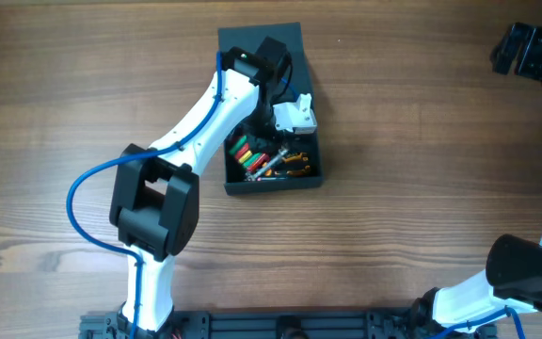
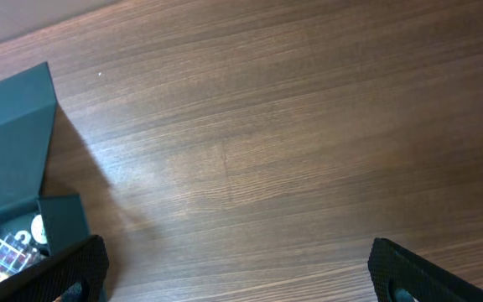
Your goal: Pack container
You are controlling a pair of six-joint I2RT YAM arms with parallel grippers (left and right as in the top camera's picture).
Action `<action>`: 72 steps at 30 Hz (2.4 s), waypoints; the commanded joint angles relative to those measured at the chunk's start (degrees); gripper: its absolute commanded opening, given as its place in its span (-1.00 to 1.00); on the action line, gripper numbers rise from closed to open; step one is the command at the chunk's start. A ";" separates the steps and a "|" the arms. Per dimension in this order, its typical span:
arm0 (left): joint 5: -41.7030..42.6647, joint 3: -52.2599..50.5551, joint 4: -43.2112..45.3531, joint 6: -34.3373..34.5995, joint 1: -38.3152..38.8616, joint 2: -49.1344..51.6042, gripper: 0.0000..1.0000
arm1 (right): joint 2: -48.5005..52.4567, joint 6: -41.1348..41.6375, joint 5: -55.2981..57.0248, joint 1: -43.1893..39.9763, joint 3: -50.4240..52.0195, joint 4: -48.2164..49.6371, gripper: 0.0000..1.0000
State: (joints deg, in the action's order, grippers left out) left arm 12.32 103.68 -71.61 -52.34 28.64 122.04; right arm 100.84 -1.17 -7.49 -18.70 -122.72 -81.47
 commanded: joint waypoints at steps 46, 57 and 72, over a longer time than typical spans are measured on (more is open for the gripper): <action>30.10 12.68 5.44 46.69 -32.92 3.54 -0.92 | 24.76 2.62 -22.21 18.93 0.46 7.78 -0.92; 39.76 12.68 7.08 46.88 -33.05 16.06 -0.92 | 34.75 1.33 -25.79 21.90 0.46 11.54 -0.92; 42.07 12.63 12.28 42.16 -32.35 21.22 -0.92 | 40.30 0.04 -31.63 22.64 0.46 16.22 -0.92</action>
State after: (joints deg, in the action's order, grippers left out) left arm 52.42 116.60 -59.51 -6.22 -3.92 142.04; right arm 139.63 0.45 -35.20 3.51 -122.32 -66.15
